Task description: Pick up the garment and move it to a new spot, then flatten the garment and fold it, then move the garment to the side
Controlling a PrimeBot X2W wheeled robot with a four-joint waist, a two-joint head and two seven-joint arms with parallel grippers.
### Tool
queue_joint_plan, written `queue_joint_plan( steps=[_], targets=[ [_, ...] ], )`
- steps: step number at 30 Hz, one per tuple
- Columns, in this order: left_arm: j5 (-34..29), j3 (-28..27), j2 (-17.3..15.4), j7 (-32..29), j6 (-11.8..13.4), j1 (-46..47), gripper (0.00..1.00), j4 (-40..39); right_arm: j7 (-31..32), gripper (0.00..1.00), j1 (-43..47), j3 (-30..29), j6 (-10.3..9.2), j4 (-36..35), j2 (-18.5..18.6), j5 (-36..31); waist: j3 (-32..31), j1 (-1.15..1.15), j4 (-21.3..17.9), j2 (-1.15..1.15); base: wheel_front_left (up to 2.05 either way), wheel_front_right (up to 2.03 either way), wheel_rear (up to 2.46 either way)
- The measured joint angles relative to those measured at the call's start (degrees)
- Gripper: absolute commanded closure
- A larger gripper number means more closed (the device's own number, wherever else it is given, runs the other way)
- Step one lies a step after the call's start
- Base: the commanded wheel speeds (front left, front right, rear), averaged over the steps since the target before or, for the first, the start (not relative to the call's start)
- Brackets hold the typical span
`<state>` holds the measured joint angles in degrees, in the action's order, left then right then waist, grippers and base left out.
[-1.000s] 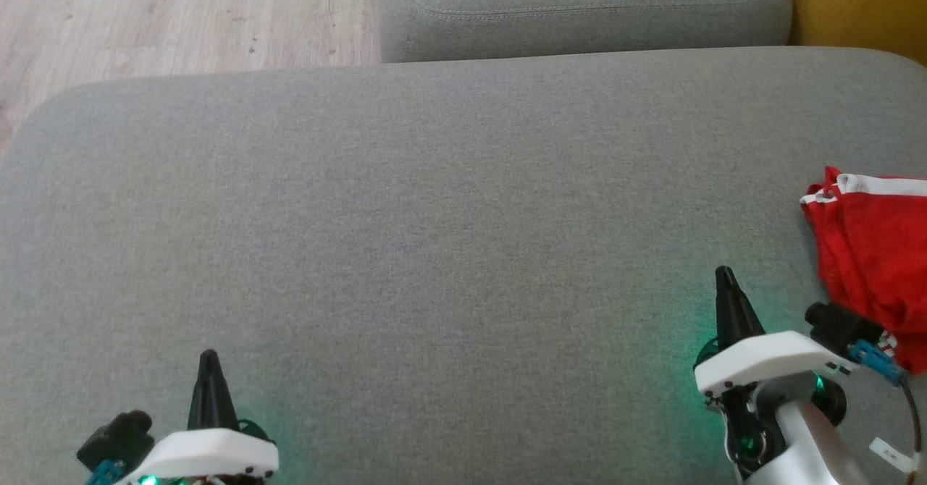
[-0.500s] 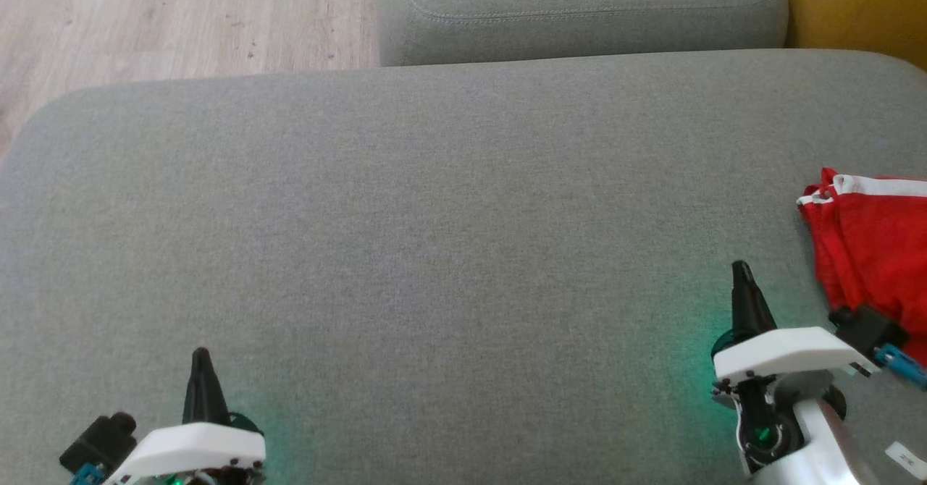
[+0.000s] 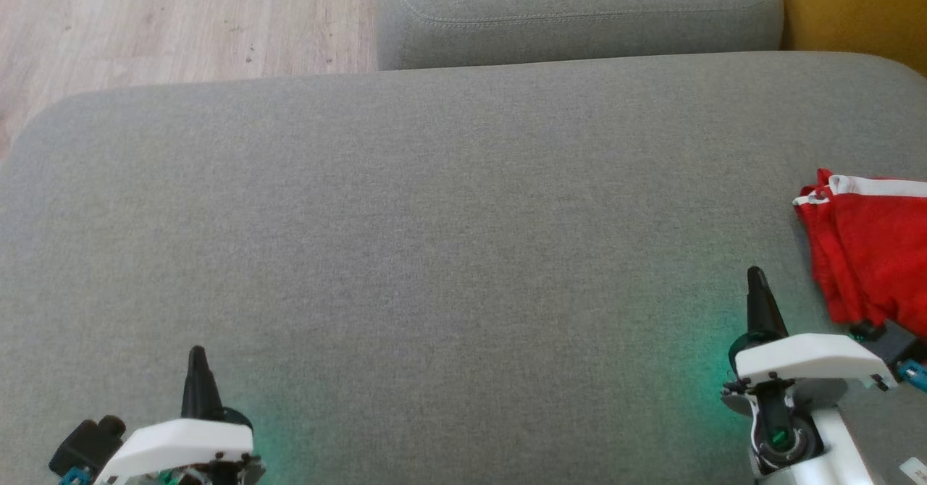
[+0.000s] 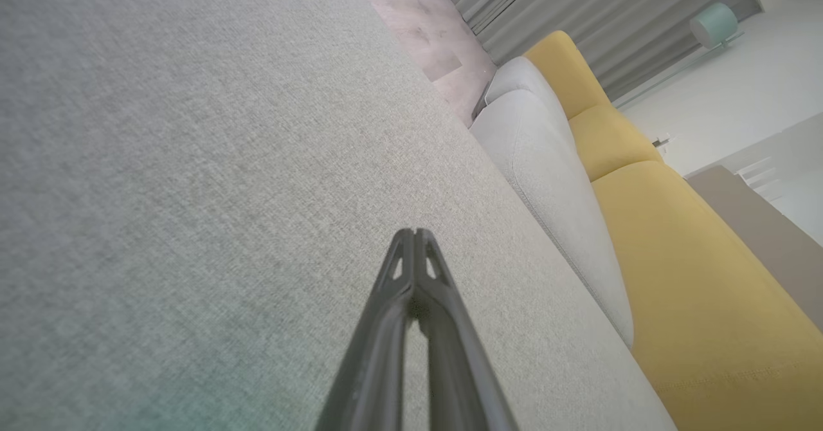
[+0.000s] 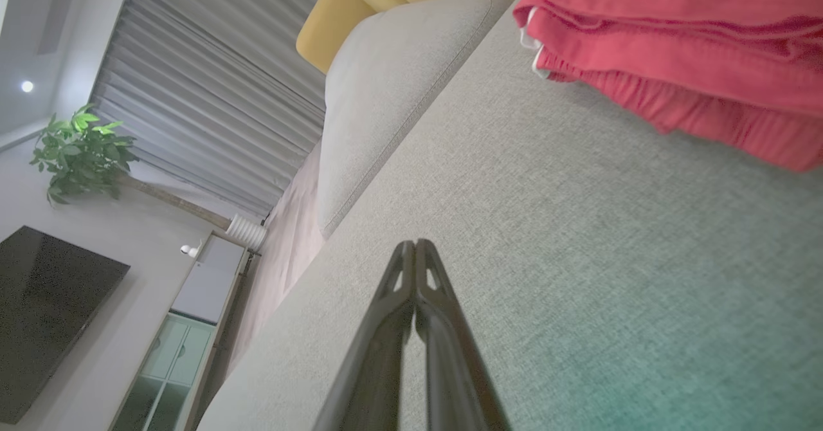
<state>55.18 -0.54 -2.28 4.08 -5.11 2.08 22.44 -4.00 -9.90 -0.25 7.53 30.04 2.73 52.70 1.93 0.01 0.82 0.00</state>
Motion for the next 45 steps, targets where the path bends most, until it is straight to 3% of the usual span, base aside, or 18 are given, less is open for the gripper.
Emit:
queue_joint_plan(
  steps=[45],
  targets=[
    [25.8,-3.0,0.0,-7.3,-1.3,0.9,1.0,-4.3,7.1,1.0,2.7,-5.2,-0.01,-9.6,0.0,27.4,-1.2,0.0,-0.6,0.0,0.0,0.0,0.0]
  ],
)
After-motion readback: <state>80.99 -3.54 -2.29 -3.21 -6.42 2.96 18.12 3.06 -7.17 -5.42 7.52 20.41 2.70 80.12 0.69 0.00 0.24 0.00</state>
